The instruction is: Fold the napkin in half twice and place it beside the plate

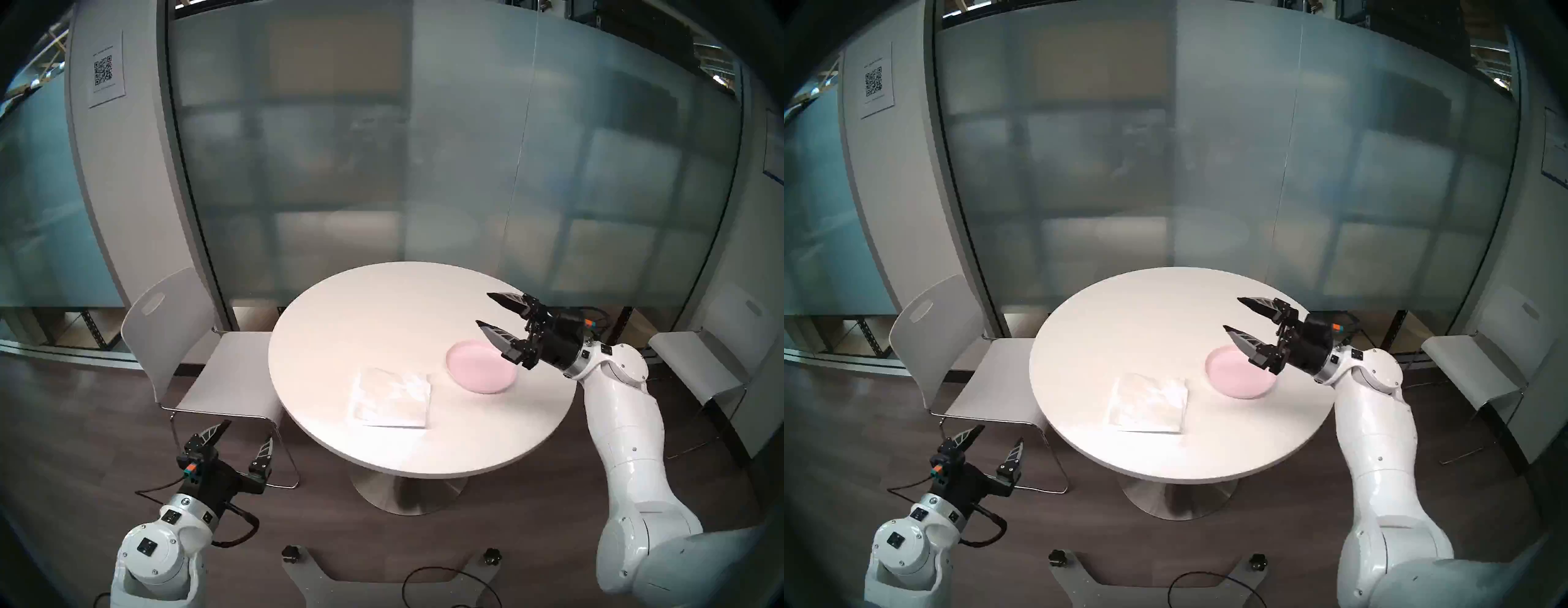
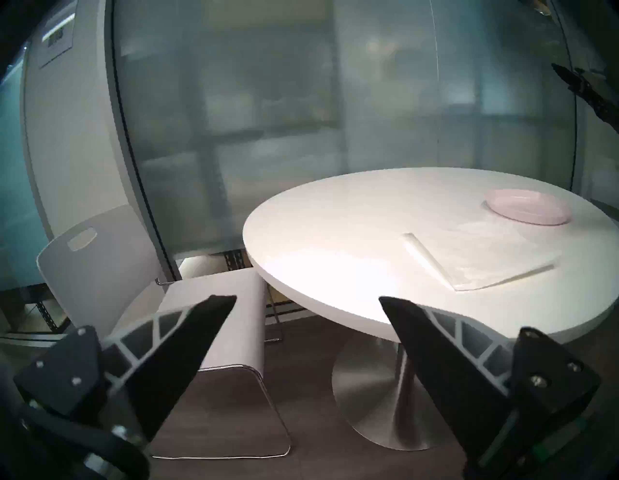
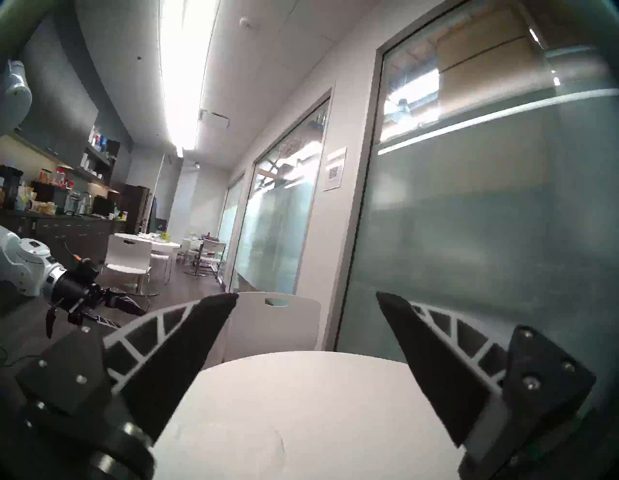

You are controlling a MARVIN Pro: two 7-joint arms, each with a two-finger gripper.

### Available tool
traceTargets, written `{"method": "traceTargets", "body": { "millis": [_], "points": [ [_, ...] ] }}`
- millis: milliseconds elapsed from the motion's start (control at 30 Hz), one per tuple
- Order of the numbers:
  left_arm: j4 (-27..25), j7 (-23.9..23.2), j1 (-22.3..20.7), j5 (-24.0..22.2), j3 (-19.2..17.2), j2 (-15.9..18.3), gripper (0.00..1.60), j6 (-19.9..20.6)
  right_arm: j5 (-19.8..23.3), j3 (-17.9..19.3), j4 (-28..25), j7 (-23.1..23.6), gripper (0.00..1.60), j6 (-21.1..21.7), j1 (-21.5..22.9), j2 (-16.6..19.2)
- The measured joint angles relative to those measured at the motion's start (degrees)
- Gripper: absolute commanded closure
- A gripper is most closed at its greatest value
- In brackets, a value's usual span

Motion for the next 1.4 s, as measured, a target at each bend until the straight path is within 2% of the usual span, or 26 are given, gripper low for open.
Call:
{"method": "traceTargets", "body": {
  "millis": [300, 567, 733, 867, 1133, 1400],
  "points": [
    [-1.88, 1.19, 1.58, -2.26, -1.63, -1.98, 0.00, -1.37, 2.01, 7.84, -4.82, -0.80, 0.00, 3.46, -7.55, 0.43],
    [-3.53, 1.89, 3.11, -4.31, -2.44, -3.81, 0.00, -2.77, 3.36, 12.64, -11.07, -1.82, 0.00, 7.19, -13.73, -1.43],
    [-4.70, 2.12, 4.28, -5.67, -2.66, -5.04, 0.00, -3.88, 3.84, 14.67, -15.04, -4.36, 0.00, 10.05, -17.59, -3.73],
    [-5.68, 2.14, 5.35, -6.79, -2.66, -6.04, 0.00, -4.92, 3.40, 15.87, -18.11, -8.40, 0.00, 12.81, -20.23, -5.89],
    [-7.28, 1.02, 7.40, -8.95, -2.48, -7.71, 0.00, -7.26, -3.97, 17.57, -23.91, -17.66, 0.00, 19.67, -22.73, -10.28],
    [-7.55, 0.05, 8.28, -10.38, -2.99, -8.55, 0.00, -8.75, -11.81, 16.69, -26.36, -26.50, 0.00, 24.93, -22.23, -12.73]
  ]
}}
